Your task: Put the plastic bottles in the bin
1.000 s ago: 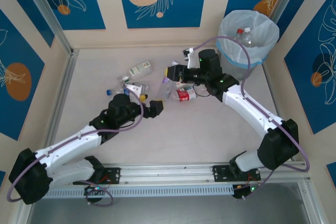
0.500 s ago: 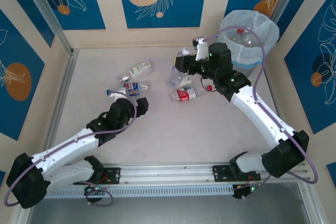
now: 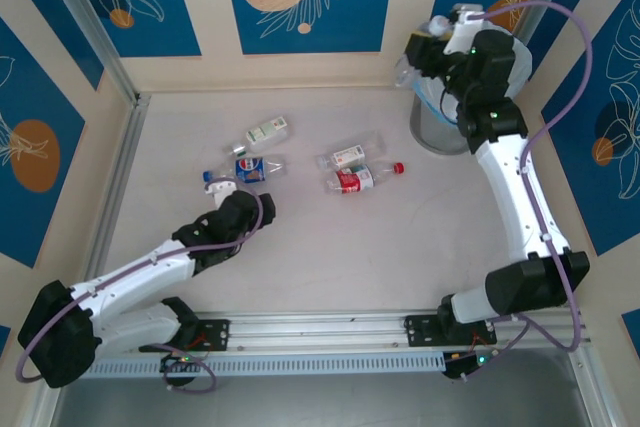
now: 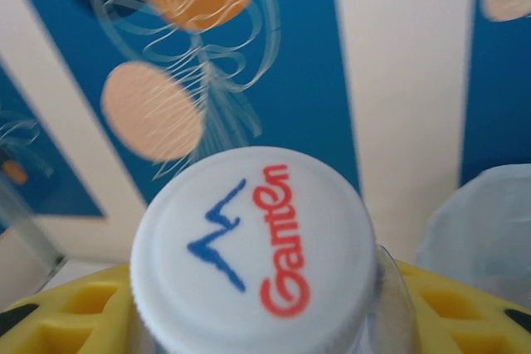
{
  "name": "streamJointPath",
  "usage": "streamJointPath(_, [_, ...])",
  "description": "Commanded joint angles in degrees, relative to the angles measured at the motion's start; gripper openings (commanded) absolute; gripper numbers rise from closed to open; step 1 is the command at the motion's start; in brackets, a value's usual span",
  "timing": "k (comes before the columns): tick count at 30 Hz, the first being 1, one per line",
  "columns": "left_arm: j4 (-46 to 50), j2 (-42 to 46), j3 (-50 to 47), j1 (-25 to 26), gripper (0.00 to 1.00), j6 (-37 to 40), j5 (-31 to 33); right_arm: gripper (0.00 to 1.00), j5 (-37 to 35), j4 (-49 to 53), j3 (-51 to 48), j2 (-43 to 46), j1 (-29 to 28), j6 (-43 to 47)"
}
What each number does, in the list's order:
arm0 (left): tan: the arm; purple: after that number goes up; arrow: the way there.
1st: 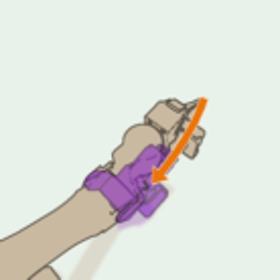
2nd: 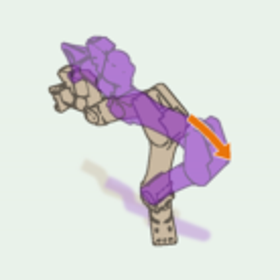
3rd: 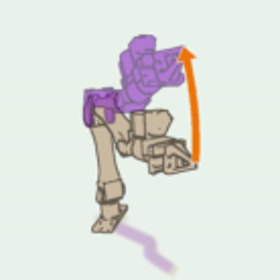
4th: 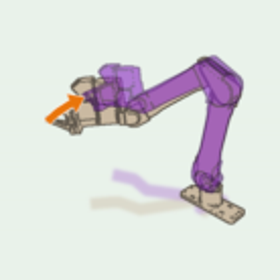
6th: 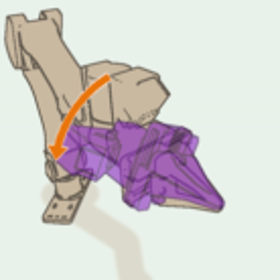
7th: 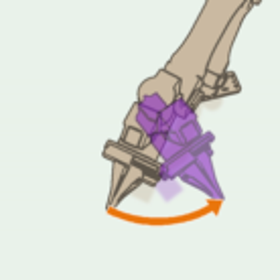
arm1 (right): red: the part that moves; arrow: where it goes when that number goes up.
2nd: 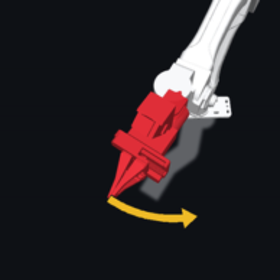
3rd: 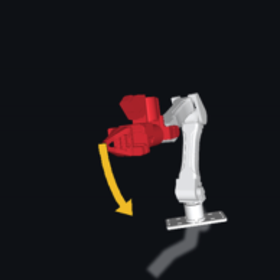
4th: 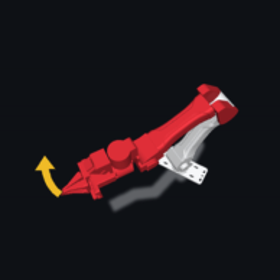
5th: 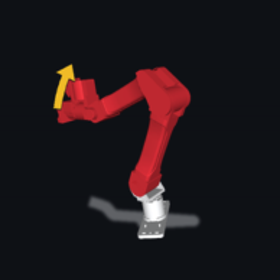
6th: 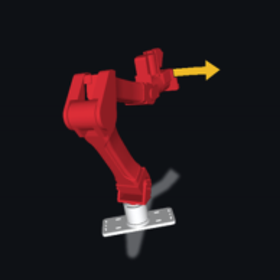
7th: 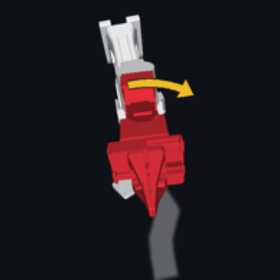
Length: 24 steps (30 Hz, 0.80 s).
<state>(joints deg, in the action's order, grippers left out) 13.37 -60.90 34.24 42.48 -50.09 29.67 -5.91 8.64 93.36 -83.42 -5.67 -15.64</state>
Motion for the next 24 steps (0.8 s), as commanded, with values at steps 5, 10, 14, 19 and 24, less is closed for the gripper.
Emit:
streamJointPath(5, [0.03, -3.01, 2.86, -0.37, 0.99, 0.38, -2.65, 0.25, -15.35, -26.62, -4.16, -3.75, 2.11, 2.31])
streamJointPath(10, [0.0, -4.13, 2.95, -0.31, 0.99, -0.21, -4.02, 0.26, -17.27, -27.25, -1.17, -7.39, 4.74, 2.27])
streamJointPath(14, [0.09, -3.83, 2.35, -0.31, 0.99, -0.98, -4.36, 0.27, -19.01, -27.41, -1.92, -9.02, 5.41, 5.71])
streamJointPath(19, [0.44, -2.69, 1.82, -0.35, 0.99, -1.07, -4.14, 0.3, -19.96, -26.86, -5.07, -10.0, 6.19, 10.57])
streamJointPath(24, [0.71, -2.2, 1.73, -0.38, 0.99, -1.31, -4.11, 0.32, -19.72, -25.51, -7.97, -11.78, 7.62, 14.05])
